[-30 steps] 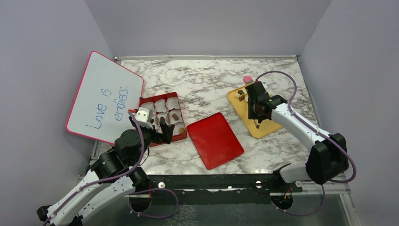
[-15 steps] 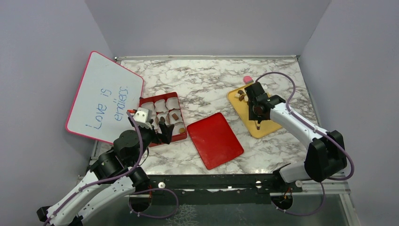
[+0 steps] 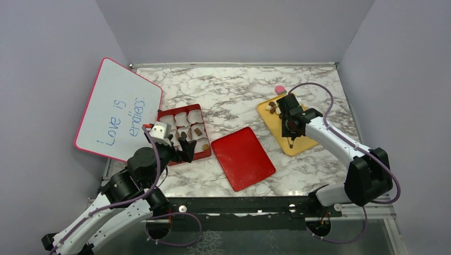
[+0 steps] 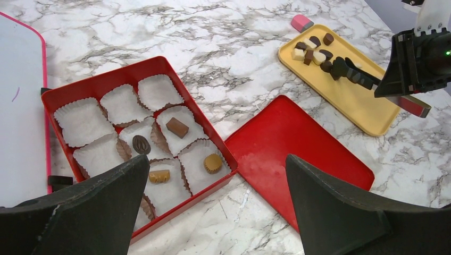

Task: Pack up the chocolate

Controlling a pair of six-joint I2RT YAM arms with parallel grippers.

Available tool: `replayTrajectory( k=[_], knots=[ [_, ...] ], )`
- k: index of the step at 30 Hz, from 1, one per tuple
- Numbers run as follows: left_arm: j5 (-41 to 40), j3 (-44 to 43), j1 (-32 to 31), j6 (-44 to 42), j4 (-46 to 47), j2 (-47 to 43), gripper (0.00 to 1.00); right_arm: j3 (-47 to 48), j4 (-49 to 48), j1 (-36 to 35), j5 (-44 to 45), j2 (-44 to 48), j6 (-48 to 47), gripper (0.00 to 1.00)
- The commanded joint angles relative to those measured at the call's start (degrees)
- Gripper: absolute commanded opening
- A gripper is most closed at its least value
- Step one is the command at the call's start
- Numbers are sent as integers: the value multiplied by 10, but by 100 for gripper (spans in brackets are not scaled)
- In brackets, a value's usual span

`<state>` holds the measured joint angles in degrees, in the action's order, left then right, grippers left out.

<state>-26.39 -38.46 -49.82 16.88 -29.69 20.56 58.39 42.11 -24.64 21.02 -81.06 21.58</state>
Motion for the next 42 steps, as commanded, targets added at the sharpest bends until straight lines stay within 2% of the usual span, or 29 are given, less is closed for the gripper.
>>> replayTrajectory(
  k=[1, 9, 16, 31, 35, 42],
  knots=[
    [-10, 4, 3, -2, 3, -5, 99, 0, 4, 3, -7, 22, 4, 25],
    [-13, 3, 3, -2, 3, -3, 99, 20, 22, 3, -14, 41, 6, 23],
    [-11, 3, 3, -2, 3, 3, 99, 14, 15, 3, -59, 86, -1, 23],
    [-22, -7, 3, 4, 4, -2, 99, 20, -40, -9, -216, 138, 12, 21],
    [-32, -17, 3, 6, 7, -9, 99, 21, -73, -42, -260, 136, 29, 21],
    [-76, -37, 3, 3, 8, -34, 99, 54, -110, -138, -258, 87, 62, 21]
  ],
)
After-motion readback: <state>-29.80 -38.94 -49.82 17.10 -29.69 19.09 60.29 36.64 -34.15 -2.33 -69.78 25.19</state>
